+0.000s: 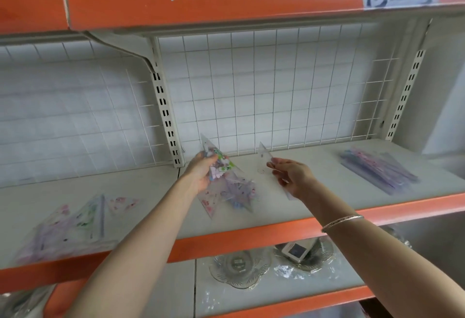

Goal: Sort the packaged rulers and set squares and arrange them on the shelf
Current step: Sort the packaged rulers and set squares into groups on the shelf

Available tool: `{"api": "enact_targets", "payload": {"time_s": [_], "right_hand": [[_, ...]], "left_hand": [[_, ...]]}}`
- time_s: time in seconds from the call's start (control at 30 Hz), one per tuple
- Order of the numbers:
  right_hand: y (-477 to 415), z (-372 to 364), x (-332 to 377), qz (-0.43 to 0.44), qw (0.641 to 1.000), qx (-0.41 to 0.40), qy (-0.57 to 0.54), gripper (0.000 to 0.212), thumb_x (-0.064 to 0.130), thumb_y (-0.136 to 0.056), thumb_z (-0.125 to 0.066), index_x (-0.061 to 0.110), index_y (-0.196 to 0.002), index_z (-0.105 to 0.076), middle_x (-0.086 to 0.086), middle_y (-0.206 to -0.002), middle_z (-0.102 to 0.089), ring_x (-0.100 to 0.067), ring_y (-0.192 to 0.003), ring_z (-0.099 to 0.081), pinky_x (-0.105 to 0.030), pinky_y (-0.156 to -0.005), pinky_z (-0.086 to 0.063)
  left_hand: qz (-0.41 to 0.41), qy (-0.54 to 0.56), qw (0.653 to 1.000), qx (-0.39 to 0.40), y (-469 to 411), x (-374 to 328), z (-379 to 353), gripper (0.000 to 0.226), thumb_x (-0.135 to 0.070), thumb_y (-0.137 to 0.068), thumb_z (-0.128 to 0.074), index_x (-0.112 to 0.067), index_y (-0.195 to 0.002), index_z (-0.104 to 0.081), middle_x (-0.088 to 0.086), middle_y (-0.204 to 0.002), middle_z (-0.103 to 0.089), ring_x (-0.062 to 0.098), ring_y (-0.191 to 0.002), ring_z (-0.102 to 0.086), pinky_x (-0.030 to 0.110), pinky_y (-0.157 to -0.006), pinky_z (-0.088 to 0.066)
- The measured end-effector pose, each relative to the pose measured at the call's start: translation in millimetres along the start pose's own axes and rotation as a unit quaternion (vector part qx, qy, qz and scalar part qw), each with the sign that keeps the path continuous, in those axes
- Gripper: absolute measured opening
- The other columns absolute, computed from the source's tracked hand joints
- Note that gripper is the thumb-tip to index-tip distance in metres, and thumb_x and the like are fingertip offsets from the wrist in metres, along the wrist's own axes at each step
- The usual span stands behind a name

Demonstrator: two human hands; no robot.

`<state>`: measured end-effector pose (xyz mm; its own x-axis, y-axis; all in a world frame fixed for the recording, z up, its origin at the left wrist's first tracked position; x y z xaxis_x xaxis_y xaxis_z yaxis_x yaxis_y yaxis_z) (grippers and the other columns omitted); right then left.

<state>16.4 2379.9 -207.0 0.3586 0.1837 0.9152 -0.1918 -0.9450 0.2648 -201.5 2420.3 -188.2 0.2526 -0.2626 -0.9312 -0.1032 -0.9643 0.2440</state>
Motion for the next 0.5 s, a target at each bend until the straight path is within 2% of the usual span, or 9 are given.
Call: {"api": "enact_targets", "payload": {"time_s": [0.1, 0.2, 0.27, 0.4, 0.5], "right_hand": [[-3.4, -4.1, -6.2, -0.011, 1.000, -0.009, 0.019, 0.023, -0.006, -0.089, -0.052, 0.012, -0.081, -0.065, 0.006, -0.056, -0.066, -0.011, -0.061, -0.049, -0.025, -0.060, -0.034], [-4.6, -14.0, -12.2, -0.011, 0.999, -0.014, 0.049, 0.024, -0.010, -0.087, -0.051, 0.005, -0.096, -0.068, -0.004, -0.067, -0.060, -0.013, -0.058, -0.048, -0.023, -0.056, -0.036], [-4.0, -21.6, -15.4, 0.001, 0.996, -0.014, 0.088, 0.023, -0.012, -0.085, -0.053, -0.002, -0.100, -0.068, -0.007, -0.068, -0.059, -0.014, -0.056, -0.050, -0.020, -0.053, -0.039], [-1.5, -36.1, -20.8, 0.028, 0.985, 0.010, 0.168, 0.015, -0.012, -0.080, -0.061, -0.001, -0.088, -0.067, -0.011, -0.067, -0.062, -0.016, -0.054, -0.056, -0.015, -0.044, -0.046], [-3.9, -53.1, -23.5, 0.048, 0.973, 0.030, 0.222, 0.012, -0.012, -0.076, -0.067, 0.000, -0.080, -0.067, -0.011, -0.062, -0.063, -0.015, -0.047, -0.058, -0.017, -0.046, -0.050]], "left_hand": [[-0.018, -0.017, 0.999, -0.040, -0.4, -7.4, 12.7, 0.012, -0.007, -0.097, -0.051, -0.009, -0.108, -0.049, 0.016, -0.101, -0.065, 0.029, -0.076, -0.065, 0.035, -0.045, -0.056], [-0.028, -0.027, 0.997, -0.063, -4.4, -12.3, 23.7, 0.011, -0.009, -0.094, -0.057, -0.009, -0.104, -0.053, 0.016, -0.099, -0.066, 0.028, -0.076, -0.065, 0.036, -0.049, -0.058], [-0.026, -0.028, 0.997, -0.069, -6.5, -15.0, 29.2, 0.007, -0.009, -0.092, -0.060, -0.011, -0.096, -0.055, 0.015, -0.095, -0.066, 0.028, -0.075, -0.065, 0.035, -0.050, -0.058], [-0.018, -0.029, 0.997, -0.064, -9.8, -15.8, 35.4, 0.010, -0.008, -0.090, -0.063, -0.010, -0.097, -0.057, 0.014, -0.090, -0.067, 0.028, -0.074, -0.066, 0.035, -0.048, -0.058], [-0.015, -0.030, 0.998, -0.061, -11.7, -14.4, 38.6, 0.012, -0.008, -0.089, -0.064, -0.009, -0.098, -0.057, 0.013, -0.089, -0.068, 0.027, -0.073, -0.066, 0.035, -0.048, -0.058]]}}
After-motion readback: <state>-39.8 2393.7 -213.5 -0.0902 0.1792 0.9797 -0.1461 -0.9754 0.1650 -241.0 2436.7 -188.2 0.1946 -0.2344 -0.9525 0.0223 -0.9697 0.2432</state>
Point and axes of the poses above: each hand's wrist, its own y-axis away from the middle knuckle, its own z-axis out of the back of the hand, x = y × z, the point moved 3 cm from there along -y, towards the middle knuckle
